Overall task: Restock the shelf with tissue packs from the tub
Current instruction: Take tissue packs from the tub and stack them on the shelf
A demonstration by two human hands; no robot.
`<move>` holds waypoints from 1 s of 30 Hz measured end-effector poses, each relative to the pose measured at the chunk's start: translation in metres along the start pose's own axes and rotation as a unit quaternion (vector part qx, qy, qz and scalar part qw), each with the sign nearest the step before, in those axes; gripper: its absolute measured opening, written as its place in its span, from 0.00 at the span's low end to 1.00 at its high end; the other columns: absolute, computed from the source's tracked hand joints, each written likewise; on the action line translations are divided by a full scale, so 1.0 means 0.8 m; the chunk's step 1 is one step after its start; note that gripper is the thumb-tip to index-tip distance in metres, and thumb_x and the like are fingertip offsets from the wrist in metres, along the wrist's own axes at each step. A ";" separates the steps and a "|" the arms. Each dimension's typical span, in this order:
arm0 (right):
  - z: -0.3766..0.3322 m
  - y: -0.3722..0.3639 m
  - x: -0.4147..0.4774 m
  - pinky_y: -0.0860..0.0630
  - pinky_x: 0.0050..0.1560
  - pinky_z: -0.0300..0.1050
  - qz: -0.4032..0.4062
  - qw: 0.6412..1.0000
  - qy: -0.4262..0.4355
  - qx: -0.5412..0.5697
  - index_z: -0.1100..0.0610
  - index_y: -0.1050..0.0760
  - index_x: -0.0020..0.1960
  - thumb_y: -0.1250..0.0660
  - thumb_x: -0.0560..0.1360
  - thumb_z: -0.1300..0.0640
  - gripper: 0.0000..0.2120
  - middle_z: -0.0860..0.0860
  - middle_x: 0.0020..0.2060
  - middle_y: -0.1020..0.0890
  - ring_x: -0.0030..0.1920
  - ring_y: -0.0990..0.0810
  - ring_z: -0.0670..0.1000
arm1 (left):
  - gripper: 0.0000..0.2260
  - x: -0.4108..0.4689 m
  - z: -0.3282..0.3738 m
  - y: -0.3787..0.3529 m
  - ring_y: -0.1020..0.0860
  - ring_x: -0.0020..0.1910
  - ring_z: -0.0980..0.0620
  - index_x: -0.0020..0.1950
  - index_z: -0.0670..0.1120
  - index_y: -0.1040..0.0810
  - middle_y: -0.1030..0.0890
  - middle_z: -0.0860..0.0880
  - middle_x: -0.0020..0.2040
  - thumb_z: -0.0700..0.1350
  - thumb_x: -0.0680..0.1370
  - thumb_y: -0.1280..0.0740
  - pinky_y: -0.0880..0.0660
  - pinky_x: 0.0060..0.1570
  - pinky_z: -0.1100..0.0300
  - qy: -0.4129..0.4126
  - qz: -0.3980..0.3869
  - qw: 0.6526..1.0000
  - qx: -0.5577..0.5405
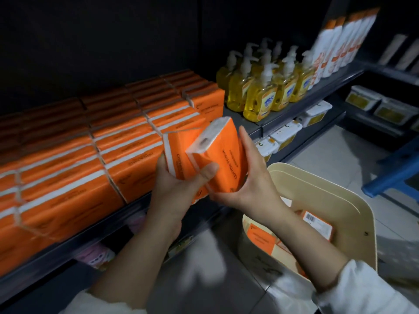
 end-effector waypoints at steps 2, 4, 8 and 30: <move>0.001 -0.004 -0.001 0.34 0.68 0.55 -0.020 1.000 0.000 0.010 0.37 0.57 0.74 0.21 0.55 0.44 0.59 0.34 0.66 0.41 0.70 0.40 0.43 | 0.44 -0.001 0.008 0.002 0.20 0.54 0.59 0.67 0.55 0.32 0.20 0.54 0.58 0.52 0.54 0.18 0.21 0.47 0.59 -0.039 0.014 0.999 0.019; 0.005 -0.009 -0.003 0.33 0.68 0.53 -0.045 0.998 -0.017 0.051 0.34 0.56 0.73 0.22 0.55 0.43 0.58 0.33 0.65 0.40 0.70 0.39 0.42 | 0.40 -0.001 0.007 0.003 0.20 0.54 0.58 0.66 0.54 0.30 0.19 0.54 0.57 0.52 0.55 0.20 0.21 0.51 0.54 -0.057 0.019 0.997 0.053; 0.012 -0.008 -0.003 0.27 0.63 0.49 -0.040 0.997 -0.027 0.063 0.36 0.53 0.74 0.21 0.56 0.50 0.57 0.43 0.67 0.34 0.67 0.32 0.42 | 0.34 0.000 0.010 -0.002 0.19 0.51 0.59 0.63 0.51 0.28 0.18 0.54 0.54 0.48 0.59 0.21 0.21 0.48 0.57 -0.082 0.011 0.992 0.093; 0.113 -0.026 0.191 0.27 0.59 0.48 0.052 0.813 -0.378 0.440 0.53 0.25 0.55 0.30 0.72 0.47 0.16 0.52 0.42 0.19 0.46 0.20 0.51 | 0.19 0.056 0.056 0.067 0.31 0.36 0.79 0.67 0.50 0.34 0.28 0.63 0.46 0.49 0.77 0.36 0.36 0.32 0.82 -0.128 0.205 0.958 0.151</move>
Point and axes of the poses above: each hand's wrist, its own x-axis towards the middle knuckle, its own y-axis out of the back of the hand, z = x × y, the point moved 8 cm from there along x, towards the middle knuckle
